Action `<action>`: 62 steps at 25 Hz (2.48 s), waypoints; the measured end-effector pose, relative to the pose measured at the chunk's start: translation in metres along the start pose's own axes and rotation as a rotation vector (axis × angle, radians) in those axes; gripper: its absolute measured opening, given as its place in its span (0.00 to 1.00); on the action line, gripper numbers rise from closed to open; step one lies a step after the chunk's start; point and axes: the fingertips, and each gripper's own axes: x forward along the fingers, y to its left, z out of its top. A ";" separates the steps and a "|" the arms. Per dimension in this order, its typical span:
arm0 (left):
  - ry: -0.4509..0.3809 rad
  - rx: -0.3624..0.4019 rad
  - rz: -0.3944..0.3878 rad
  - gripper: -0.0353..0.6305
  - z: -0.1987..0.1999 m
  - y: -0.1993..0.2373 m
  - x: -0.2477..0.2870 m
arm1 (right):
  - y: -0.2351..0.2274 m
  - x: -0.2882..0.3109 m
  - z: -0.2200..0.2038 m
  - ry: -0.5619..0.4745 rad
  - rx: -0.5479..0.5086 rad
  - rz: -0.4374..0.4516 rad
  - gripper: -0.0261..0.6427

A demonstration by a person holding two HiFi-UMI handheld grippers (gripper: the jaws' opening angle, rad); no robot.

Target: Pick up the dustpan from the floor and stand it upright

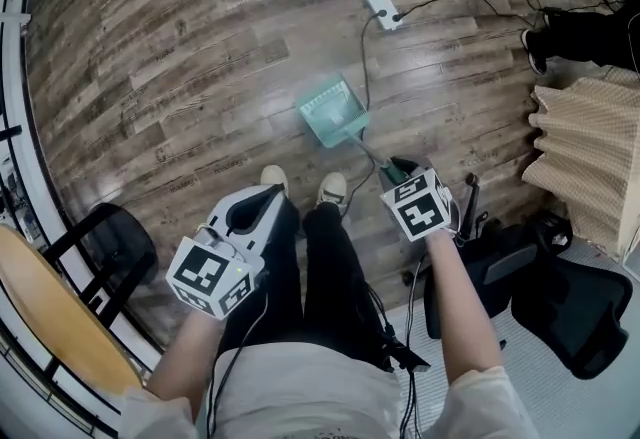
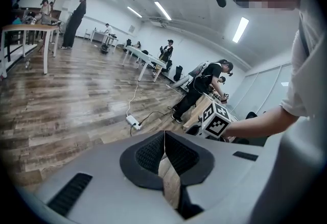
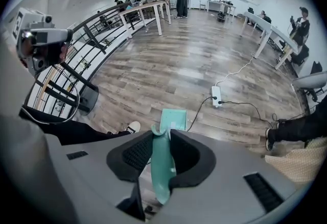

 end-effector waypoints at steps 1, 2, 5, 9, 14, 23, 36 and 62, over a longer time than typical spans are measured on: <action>-0.001 -0.003 -0.001 0.09 0.000 -0.001 0.000 | 0.000 0.000 0.000 0.005 0.011 0.006 0.22; -0.002 -0.004 -0.003 0.09 0.000 -0.001 0.000 | 0.000 0.001 -0.001 0.010 0.015 0.007 0.22; -0.005 0.001 -0.009 0.09 -0.002 -0.005 -0.002 | 0.002 0.000 -0.004 0.011 0.004 -0.006 0.22; -0.001 0.009 -0.007 0.09 -0.004 -0.006 -0.008 | 0.004 -0.001 -0.006 -0.019 -0.014 -0.024 0.22; 0.003 0.025 -0.004 0.09 -0.003 -0.009 -0.014 | -0.001 -0.006 -0.012 -0.073 0.000 -0.069 0.25; -0.007 0.089 -0.013 0.09 0.022 -0.029 -0.038 | 0.004 -0.073 0.005 -0.225 0.097 -0.112 0.28; -0.016 0.251 -0.078 0.09 0.069 -0.120 -0.087 | 0.032 -0.246 0.029 -0.551 0.233 -0.149 0.28; -0.099 0.372 -0.105 0.09 0.115 -0.196 -0.133 | 0.116 -0.361 0.041 -0.819 0.321 -0.171 0.10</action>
